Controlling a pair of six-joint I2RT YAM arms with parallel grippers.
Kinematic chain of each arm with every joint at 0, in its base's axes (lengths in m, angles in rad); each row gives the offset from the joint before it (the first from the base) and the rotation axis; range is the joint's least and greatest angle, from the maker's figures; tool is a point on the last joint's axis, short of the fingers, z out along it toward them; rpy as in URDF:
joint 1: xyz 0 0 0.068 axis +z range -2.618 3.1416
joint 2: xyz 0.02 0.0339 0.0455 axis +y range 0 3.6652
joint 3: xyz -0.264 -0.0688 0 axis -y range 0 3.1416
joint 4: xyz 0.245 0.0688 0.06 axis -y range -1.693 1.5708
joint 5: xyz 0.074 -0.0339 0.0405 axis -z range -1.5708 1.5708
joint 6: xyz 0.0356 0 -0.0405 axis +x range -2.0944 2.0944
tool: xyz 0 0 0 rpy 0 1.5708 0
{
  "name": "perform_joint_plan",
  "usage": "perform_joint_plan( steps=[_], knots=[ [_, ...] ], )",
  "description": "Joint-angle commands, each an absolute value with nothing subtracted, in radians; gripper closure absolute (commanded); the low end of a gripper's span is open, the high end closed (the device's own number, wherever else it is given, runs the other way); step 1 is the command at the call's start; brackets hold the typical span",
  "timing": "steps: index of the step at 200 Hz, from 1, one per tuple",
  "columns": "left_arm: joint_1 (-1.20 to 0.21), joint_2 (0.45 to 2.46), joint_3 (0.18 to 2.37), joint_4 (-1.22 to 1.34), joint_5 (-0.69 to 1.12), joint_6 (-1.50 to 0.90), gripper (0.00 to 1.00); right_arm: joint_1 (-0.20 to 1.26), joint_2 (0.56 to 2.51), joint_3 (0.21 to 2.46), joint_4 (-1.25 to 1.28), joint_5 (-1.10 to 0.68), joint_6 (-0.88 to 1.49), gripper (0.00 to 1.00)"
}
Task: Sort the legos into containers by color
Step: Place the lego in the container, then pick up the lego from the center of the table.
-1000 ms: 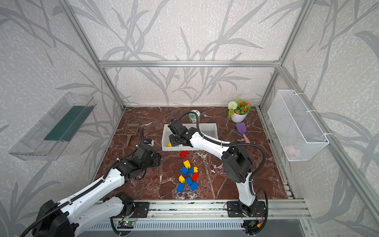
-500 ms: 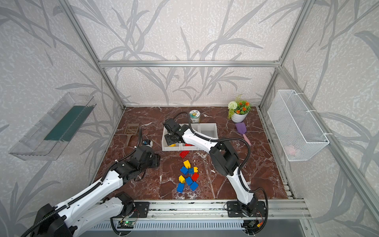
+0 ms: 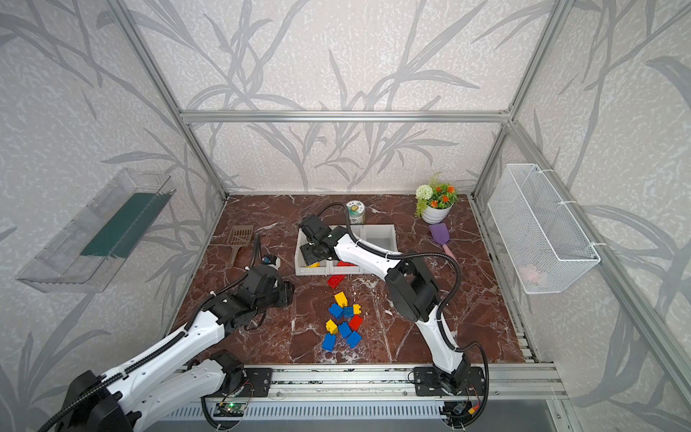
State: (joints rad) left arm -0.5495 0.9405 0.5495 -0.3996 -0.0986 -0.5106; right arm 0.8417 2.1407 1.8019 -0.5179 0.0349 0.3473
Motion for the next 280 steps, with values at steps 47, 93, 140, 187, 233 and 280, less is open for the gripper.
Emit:
perform_joint_plan(
  steps=[47, 93, 140, 187, 233, 280],
  knots=[
    [-0.555, 1.051, 0.569, -0.294, 0.015, -0.423, 0.37, 0.788, 1.743, 1.402, -0.459, 0.126, 0.422, 0.36],
    [-0.599, 1.247, 0.662, -0.238, 0.071, -0.352, 0.37, 0.778, 1.450, 1.071, -0.449, 0.234, 0.518, 0.35],
    [-0.655, 1.480, 0.842, -0.294, 0.118, -0.252, 0.36, 0.769, 1.227, 0.883, -0.517, 0.342, 0.615, 0.34],
    [-0.703, 1.614, 0.932, -0.325, 0.105, -0.197, 0.36, 0.751, 1.099, 0.803, -0.551, 0.372, 0.670, 0.34],
    [-0.719, 1.694, 0.992, -0.380, 0.055, -0.167, 0.36, 0.738, 1.061, 0.802, -0.564, 0.364, 0.673, 0.33],
    [-0.718, 1.733, 1.030, -0.389, 0.010, -0.150, 0.36, 0.738, 1.057, 0.794, -0.563, 0.358, 0.686, 0.33]
  ],
)
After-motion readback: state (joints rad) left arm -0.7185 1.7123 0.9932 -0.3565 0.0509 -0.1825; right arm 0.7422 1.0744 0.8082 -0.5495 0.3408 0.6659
